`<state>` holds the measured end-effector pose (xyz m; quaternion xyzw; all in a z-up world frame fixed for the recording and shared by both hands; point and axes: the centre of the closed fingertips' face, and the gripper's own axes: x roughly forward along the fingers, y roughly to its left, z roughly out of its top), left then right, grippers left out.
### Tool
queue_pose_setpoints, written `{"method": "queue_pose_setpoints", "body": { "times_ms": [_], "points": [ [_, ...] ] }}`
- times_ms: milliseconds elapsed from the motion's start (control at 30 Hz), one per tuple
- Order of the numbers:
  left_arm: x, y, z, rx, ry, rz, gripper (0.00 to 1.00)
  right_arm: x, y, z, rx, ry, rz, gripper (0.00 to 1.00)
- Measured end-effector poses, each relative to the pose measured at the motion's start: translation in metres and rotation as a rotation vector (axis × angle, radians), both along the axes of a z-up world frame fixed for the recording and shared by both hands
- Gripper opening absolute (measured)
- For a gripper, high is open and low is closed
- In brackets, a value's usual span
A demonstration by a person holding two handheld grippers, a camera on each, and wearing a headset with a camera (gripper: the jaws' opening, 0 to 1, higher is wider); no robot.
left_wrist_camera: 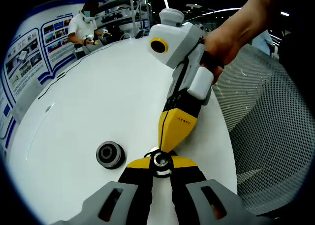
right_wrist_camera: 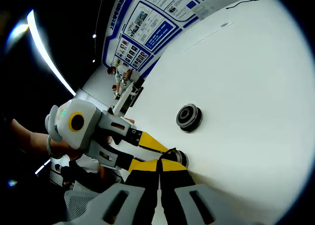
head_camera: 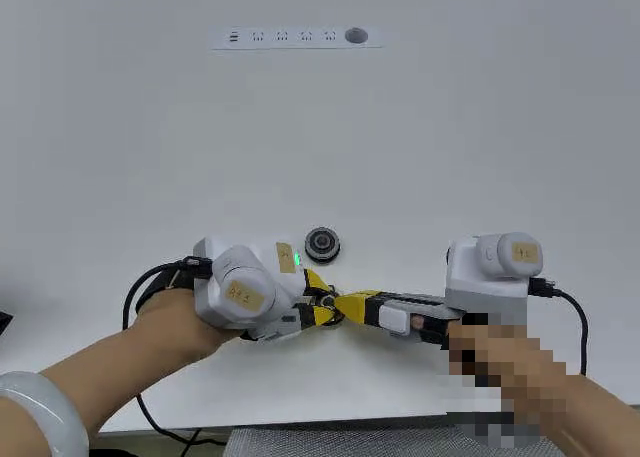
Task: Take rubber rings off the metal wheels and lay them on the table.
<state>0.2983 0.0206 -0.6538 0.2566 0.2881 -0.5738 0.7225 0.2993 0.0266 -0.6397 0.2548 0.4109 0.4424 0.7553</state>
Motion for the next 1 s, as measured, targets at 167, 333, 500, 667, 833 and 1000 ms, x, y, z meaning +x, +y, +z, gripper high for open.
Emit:
{"method": "queue_pose_setpoints", "body": {
  "times_ms": [167, 333, 500, 667, 833, 1000],
  "points": [
    [0.000, 0.000, 0.000, -0.001, -0.001, -0.001, 0.13, 0.001, -0.001, 0.002, 0.007, 0.002, -0.010, 0.01],
    [0.000, 0.000, 0.000, 0.000, -0.004, -0.008, 0.13, 0.002, -0.005, 0.000, 0.000, 0.011, -0.025, 0.01],
    [0.000, 0.000, 0.000, 0.006, -0.002, -0.010, 0.13, 0.004, -0.007, -0.002, -0.011, 0.015, -0.037, 0.01],
    [0.001, 0.000, -0.001, -0.007, 0.011, 0.003, 0.13, 0.005, -0.006, -0.004, -0.014, 0.015, -0.042, 0.01],
    [0.001, 0.000, -0.001, -0.030, 0.021, 0.018, 0.14, 0.006, -0.007, -0.004, -0.019, 0.015, -0.044, 0.01],
    [0.001, 0.003, -0.002, -0.039, 0.024, 0.024, 0.14, 0.006, -0.009, -0.006, -0.023, 0.017, -0.045, 0.02]
  ]
}}
